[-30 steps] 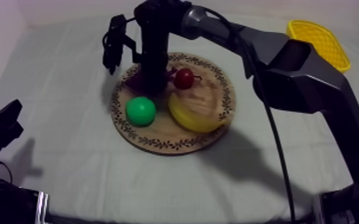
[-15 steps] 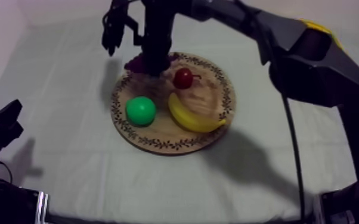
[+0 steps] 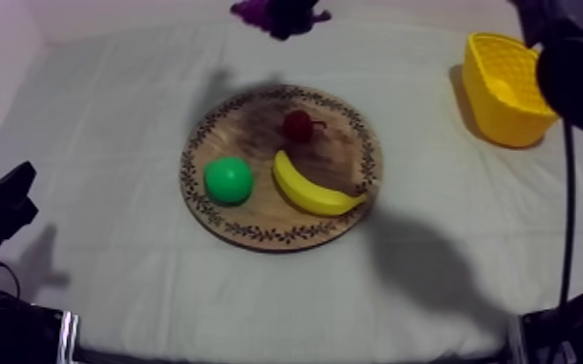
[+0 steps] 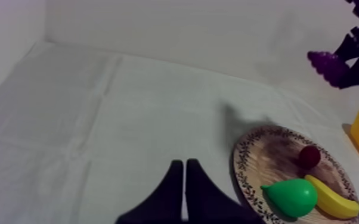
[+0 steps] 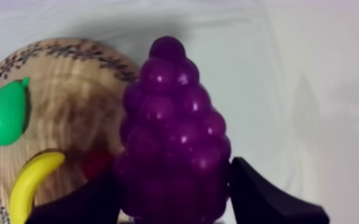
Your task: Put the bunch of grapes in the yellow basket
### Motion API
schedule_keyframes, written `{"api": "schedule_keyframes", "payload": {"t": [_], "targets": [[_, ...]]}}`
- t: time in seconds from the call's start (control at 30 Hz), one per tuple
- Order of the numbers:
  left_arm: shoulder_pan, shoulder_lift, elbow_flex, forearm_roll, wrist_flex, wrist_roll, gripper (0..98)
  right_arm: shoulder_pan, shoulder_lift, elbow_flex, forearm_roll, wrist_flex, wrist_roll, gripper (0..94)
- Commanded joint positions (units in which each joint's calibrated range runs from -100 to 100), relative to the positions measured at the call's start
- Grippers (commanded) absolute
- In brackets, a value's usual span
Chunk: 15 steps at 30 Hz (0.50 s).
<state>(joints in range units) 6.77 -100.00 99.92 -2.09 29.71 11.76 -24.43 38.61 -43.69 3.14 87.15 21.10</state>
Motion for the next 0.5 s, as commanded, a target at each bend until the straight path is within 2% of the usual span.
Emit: {"api": "schedule_keyframes", "payload": {"t": [0.0, 0.17, 0.47], "targets": [[0.0, 0.0, 0.0, 0.02, 0.0, 0.0, 0.1, 1.7, -2.8, 1.5, -0.2, -1.4, -1.0, 27.1], [0.0, 0.0, 0.0, 0.02, 0.0, 0.0, 0.1, 5.5, -7.1, 4.7, -0.5, -3.0, -2.0, 27.1], [0.0, 0.0, 0.0, 0.02, 0.0, 0.0, 0.1, 12.5, -12.7, 9.5, 0.8, -7.2, -4.2, 27.1]]}}
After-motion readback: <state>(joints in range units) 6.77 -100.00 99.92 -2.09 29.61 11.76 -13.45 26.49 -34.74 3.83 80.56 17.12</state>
